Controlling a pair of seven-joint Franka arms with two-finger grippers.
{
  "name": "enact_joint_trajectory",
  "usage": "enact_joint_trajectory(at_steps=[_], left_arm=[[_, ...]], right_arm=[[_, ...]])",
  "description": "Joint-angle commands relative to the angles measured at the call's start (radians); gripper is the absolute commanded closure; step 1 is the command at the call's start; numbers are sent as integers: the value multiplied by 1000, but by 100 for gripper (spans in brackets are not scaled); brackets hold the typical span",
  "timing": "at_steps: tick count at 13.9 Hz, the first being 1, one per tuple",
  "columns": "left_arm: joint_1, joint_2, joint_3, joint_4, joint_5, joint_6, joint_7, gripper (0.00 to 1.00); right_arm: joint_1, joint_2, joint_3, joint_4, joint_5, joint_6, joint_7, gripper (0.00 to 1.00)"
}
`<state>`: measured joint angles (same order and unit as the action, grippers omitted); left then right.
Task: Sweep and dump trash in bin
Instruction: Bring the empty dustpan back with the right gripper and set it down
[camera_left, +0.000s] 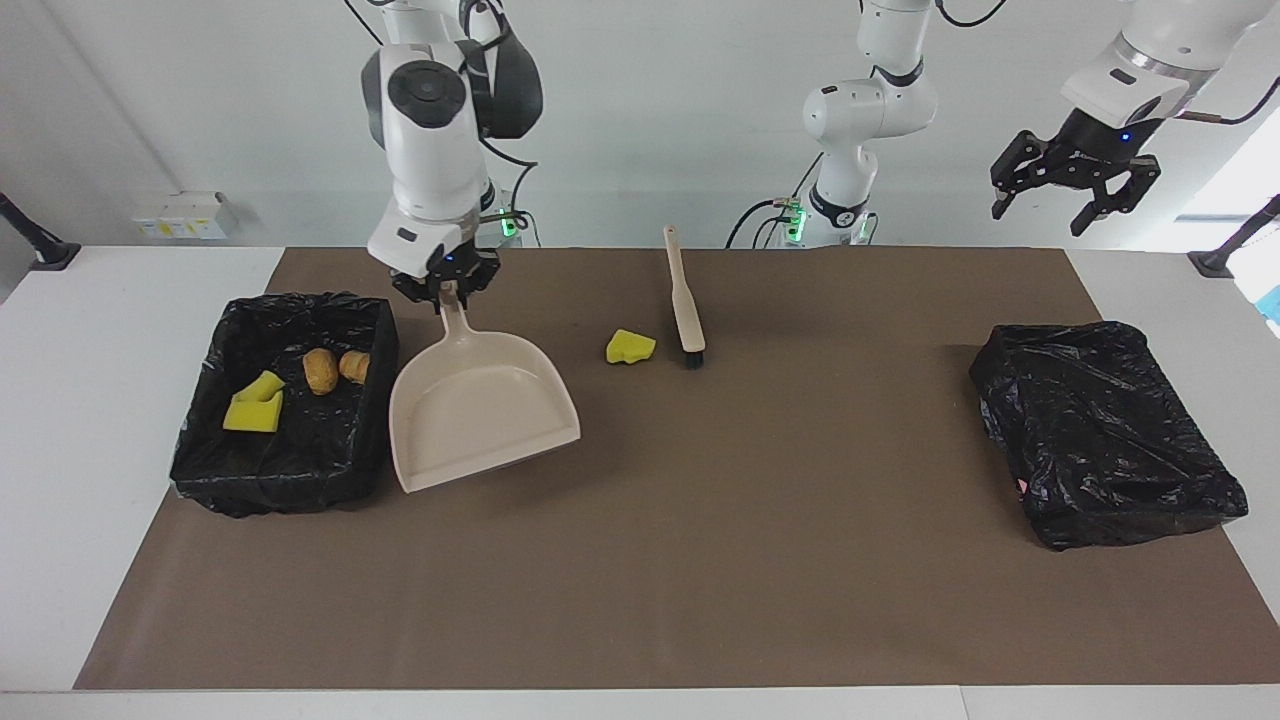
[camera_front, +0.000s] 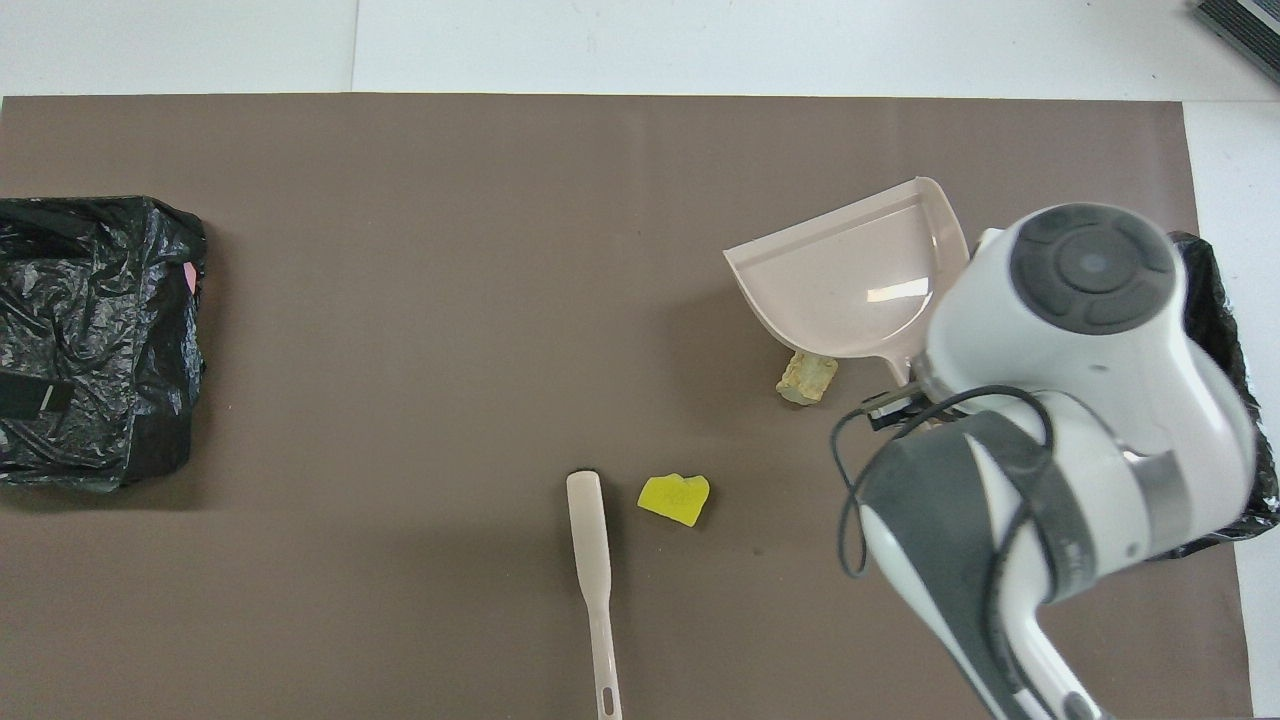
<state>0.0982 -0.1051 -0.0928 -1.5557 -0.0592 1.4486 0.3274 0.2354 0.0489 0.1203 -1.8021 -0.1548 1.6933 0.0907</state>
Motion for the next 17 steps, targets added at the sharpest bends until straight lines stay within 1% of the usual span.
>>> enact_joint_trajectory(at_steps=[1, 4, 6, 8, 10, 11, 14, 15, 16, 17], left_arm=[[5, -28, -2, -36, 16, -4, 7, 0], [-5, -28, -4, -66, 16, 1, 9, 0], [-9, -19, -8, -61, 25, 9, 4, 0], [-17, -19, -8, -47, 25, 10, -10, 0], [-25, -11, -15, -24, 16, 15, -103, 0], [-26, -13, -22, -20, 13, 19, -122, 0], [-37, -27, -33, -30, 10, 16, -119, 0], [-40, -27, -31, -32, 9, 22, -131, 0], [-38, -25, -31, -34, 9, 39, -136, 0], [-34, -27, -31, -34, 9, 42, -149, 0]], right_arm=[[53, 161, -5, 163, 59, 31, 153, 100], [116, 261, -7, 199, 77, 143, 277, 100], [169, 359, -7, 283, 67, 172, 398, 100], [225, 477, -11, 378, 66, 236, 492, 100], [269, 576, -16, 488, 63, 252, 581, 100], [291, 609, -19, 516, 55, 267, 615, 100], [338, 638, -14, 511, 50, 344, 717, 100], [338, 635, -11, 511, 53, 341, 734, 89], [337, 632, -13, 509, 49, 336, 724, 1], [334, 618, -11, 507, 53, 333, 721, 0]])
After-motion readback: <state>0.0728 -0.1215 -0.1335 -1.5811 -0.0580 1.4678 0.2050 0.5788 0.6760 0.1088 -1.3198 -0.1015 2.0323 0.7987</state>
